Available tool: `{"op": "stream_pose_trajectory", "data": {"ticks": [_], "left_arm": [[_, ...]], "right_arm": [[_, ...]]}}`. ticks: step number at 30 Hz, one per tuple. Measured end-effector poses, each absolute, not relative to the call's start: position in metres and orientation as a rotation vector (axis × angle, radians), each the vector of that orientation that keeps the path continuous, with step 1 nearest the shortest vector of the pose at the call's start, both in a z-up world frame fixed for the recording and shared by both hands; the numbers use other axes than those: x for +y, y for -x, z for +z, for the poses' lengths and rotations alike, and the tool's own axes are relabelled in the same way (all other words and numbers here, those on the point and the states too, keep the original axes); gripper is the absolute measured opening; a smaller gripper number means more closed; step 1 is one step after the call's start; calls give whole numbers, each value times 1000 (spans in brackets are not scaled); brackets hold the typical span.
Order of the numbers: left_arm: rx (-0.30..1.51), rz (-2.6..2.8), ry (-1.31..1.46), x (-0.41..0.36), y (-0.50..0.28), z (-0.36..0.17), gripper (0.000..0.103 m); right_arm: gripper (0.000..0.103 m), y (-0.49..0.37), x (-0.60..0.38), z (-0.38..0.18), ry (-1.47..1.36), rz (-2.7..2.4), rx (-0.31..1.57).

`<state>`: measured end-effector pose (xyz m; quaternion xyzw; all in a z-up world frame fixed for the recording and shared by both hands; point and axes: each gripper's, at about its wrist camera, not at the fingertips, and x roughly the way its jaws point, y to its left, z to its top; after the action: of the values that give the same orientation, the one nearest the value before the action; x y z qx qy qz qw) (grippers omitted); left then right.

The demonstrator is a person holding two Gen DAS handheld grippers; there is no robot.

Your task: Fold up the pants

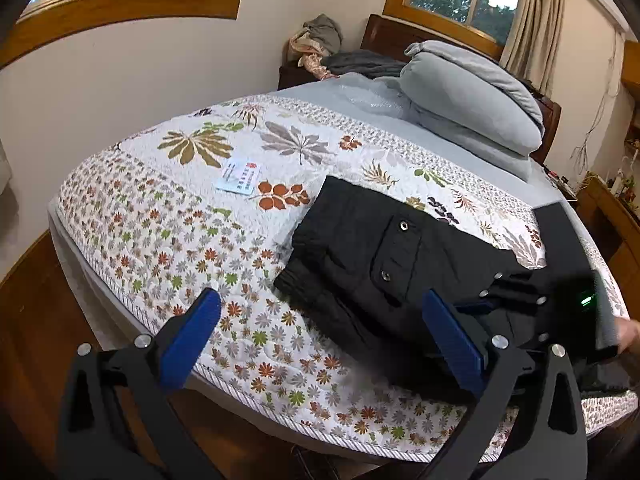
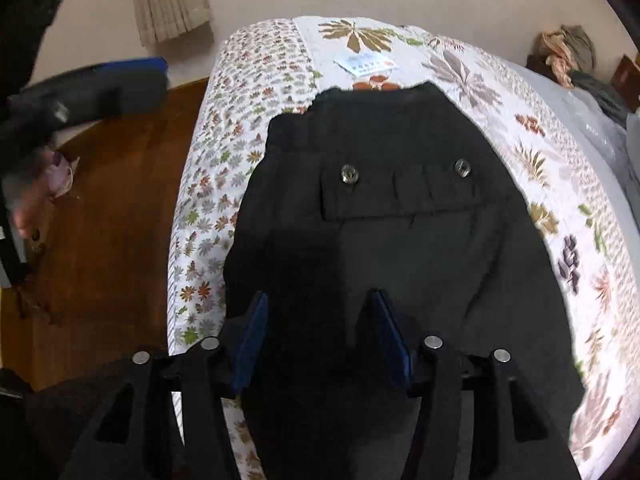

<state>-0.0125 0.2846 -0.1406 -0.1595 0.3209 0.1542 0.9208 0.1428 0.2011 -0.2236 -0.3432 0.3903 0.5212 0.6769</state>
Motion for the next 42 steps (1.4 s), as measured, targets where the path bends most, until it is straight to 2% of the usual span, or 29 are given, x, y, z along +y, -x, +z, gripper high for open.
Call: {"op": "stream_pose_trajectory", "data": {"ticks": [8,10,12,13,14,15,17,22,26,28,29,30,31,32,35,42], "left_arm": [[656,329,370,293,19,-144,100],[660,329,373,294,20,-146,101],[666,333,370,295,22,-148,101],[667,333,371,295,23,-148,101],[668,336,371,296,24,-148,101],[669,339,371,297,25,-148,101],[671,345,375,298,26,-149,101],[666,355,381,300,27,-148,101],[668,348,389,297,23,-147,101],[678,338,398,295,17,-147,101],[677,324,399,291,13,-145,101],[675,318,395,289,10,-143,101],[671,313,380,285,5,-139,101],[666,302,366,280,0,-135,101],[650,260,332,264,-17,-126,101],[651,91,221,183,-73,-120,101]], "right_arm": [[59,-122,203,-231,871,1141,804],[52,-128,202,-230,835,1137,819],[39,-140,198,-227,764,1150,869],[31,-147,195,-224,707,1166,906],[14,-156,193,-222,646,1181,952],[9,-161,189,-219,600,1197,982],[6,-163,185,-213,559,1223,992],[5,-146,186,-207,580,1286,975],[6,-144,189,-223,563,1263,1005],[16,-144,188,-227,546,1272,1012],[24,-144,187,-227,521,1278,1018],[37,-144,183,-223,477,1297,1041],[42,-143,176,-217,440,1322,1052],[42,-143,169,-212,410,1334,1045],[42,-147,124,-186,292,1296,1019],[43,-170,-82,-160,161,791,984]]}}
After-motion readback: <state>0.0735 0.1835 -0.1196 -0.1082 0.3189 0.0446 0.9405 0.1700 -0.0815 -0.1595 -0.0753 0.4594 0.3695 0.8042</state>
